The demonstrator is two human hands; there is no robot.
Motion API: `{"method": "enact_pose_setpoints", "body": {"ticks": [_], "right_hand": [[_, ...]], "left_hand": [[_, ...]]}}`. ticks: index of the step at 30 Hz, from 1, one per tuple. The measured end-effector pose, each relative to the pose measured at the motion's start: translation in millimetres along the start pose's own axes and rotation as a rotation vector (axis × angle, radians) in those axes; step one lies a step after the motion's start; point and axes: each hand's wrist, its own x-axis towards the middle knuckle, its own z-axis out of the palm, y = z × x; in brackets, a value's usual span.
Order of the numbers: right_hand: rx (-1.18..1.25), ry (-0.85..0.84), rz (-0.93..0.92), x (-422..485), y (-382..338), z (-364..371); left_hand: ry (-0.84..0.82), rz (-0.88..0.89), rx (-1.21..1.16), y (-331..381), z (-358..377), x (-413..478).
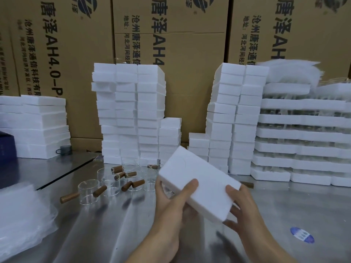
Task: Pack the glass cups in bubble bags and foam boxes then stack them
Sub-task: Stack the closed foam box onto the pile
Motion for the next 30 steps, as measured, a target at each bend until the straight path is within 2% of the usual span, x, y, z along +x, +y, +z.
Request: {"method": "enact_pose_setpoints", "body": {"ticks": [6,11,17,22,24,27,30], "right_hand": [[-0.023,-0.136,0.215,10.2,-9.3,1.7],[-0.018,-0.064,0.038,1.9,-12.8,8.7],[0.073,0.051,-0.017,3.6,-20.1,2.7],[0.056,0.113,0.076,20.6,-18.7,-3.1],[0.029,0.050,0.064,19.7,-15.0,-14.8],[0.102,0.213,0.073,24.3,-21.2,-30.6],[-0.077,0.416,-0.089,28.3,-16.5,-58.5]], "left_hand": [[-0.169,-0.003,0.320,21.3,-14.3,10.5],[-0.258,-0.004,0.231,2.4,0.4,5.4],[-0.329,0.066,0.252,-20.9,14.1,-8.6],[-0.290,0.099,0.292,-25.8,21.8,-17.2],[-0.276,0.070,0.257,-22.0,27.2,-18.7],[-0.134,0.027,0.151,-0.7,32.1,-12.1],[-0.059,0.060,0.160,43.5,42.8,16.0]]}}
